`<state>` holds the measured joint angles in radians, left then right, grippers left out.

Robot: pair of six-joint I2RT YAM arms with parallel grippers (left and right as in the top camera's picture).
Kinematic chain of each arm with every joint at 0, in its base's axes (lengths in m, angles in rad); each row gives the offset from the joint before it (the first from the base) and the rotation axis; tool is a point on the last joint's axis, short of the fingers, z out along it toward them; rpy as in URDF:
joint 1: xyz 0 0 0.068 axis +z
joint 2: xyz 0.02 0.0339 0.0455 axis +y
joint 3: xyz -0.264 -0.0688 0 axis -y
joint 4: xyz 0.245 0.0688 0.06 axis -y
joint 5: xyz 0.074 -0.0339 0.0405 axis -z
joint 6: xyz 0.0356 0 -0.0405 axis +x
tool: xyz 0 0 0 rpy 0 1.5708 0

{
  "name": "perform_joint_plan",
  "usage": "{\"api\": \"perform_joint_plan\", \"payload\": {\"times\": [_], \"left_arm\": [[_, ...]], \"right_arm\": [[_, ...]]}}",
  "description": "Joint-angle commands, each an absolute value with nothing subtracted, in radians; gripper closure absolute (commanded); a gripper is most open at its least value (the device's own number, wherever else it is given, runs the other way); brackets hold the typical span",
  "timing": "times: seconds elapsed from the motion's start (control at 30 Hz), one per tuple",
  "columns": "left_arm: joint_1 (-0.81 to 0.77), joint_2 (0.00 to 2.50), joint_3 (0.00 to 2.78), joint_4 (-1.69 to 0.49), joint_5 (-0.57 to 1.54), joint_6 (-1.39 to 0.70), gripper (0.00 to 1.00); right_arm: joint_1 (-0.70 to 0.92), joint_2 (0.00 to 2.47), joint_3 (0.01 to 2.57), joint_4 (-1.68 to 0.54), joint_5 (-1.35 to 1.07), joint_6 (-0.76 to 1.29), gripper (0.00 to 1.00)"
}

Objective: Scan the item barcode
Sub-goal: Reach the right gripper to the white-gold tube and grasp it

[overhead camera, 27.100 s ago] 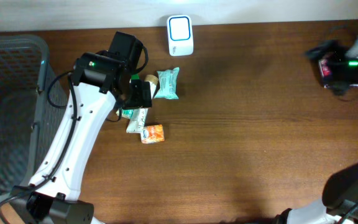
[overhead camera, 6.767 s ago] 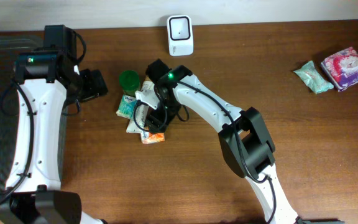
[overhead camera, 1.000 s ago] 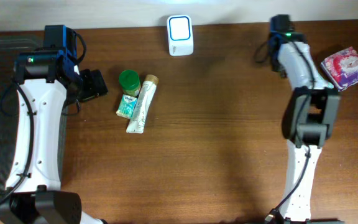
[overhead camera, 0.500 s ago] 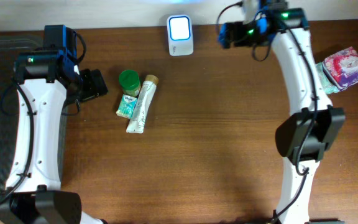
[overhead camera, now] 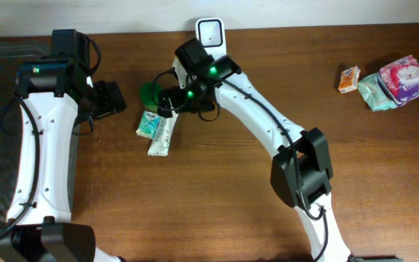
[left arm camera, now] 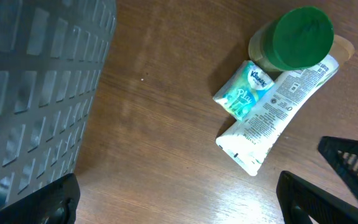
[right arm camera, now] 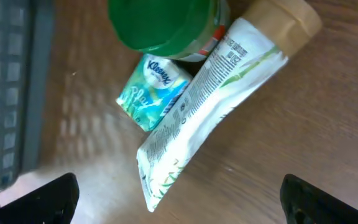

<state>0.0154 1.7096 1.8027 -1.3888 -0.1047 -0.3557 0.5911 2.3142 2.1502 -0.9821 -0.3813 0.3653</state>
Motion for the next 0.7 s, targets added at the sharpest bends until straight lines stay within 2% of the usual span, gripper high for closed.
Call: {"api": "perform_joint_plan", "payload": {"times": [0.0, 0.07, 0.13, 0.2, 0.3, 0.33, 0.37, 0.47, 0.53, 0.57, 0.6, 0.63, 0.67], "left_arm": [[0.016, 1.706, 1.805, -1.389, -0.112, -0.343, 0.01], [0.016, 1.706, 1.805, -1.389, -0.112, -0.343, 0.01], [0.016, 1.706, 1.805, -1.389, -0.112, -0.343, 0.01], [0.016, 1.706, 1.805, -1.389, -0.112, -0.343, 0.01], [0.016, 1.706, 1.805, -1.389, -0.112, -0.343, 0.01], [0.016, 1.706, 1.805, -1.389, -0.112, -0.343, 0.01], [0.016, 1.706, 1.805, -1.389, -0.112, -0.343, 0.01], [0.016, 1.706, 1.805, -1.389, -0.112, -0.343, 0.01], [0.016, 1.706, 1.805, -1.389, -0.112, -0.343, 0.01], [0.016, 1.706, 1.805, -1.389, -0.112, -0.343, 0.01], [0.016, 1.706, 1.805, -1.389, -0.112, -0.343, 0.01], [0.016, 1.706, 1.805, -1.389, -0.112, -0.343, 0.01], [0.016, 1.706, 1.805, -1.389, -0.112, -0.343, 0.01]], "right_arm": [[0.604, 2.366, 2.147, -0.979, -0.313, 0.549, 0.00], [0.605, 2.415, 2.147, -0.984, -0.318, 0.606, 0.00], [0.605, 2.452, 2.147, -0.966, -0.442, 0.611, 0.00], [0.613, 2.460, 2.147, -0.963, -0.448, 0.635, 0.08], [0.630, 2.493, 2.146, -0.937, -0.449, 0.671, 0.09], [0.637, 2.509, 2.146, -0.925, -0.448, 0.671, 0.13], [0.641, 2.522, 2.146, -0.924, -0.429, 0.666, 0.31], [0.633, 2.522, 2.147, -0.931, -0.411, 0.667, 0.49], [0.620, 2.522, 2.147, -0.947, -0.408, 0.666, 0.65], [0.614, 2.521, 2.147, -0.962, -0.408, 0.666, 0.67], [0.600, 2.519, 2.148, -0.991, -0.408, 0.662, 0.74], [0.575, 2.514, 2.156, -1.035, -0.407, 0.638, 0.92], [0.533, 2.506, 2.172, -1.105, -0.375, 0.625, 0.96]]}}
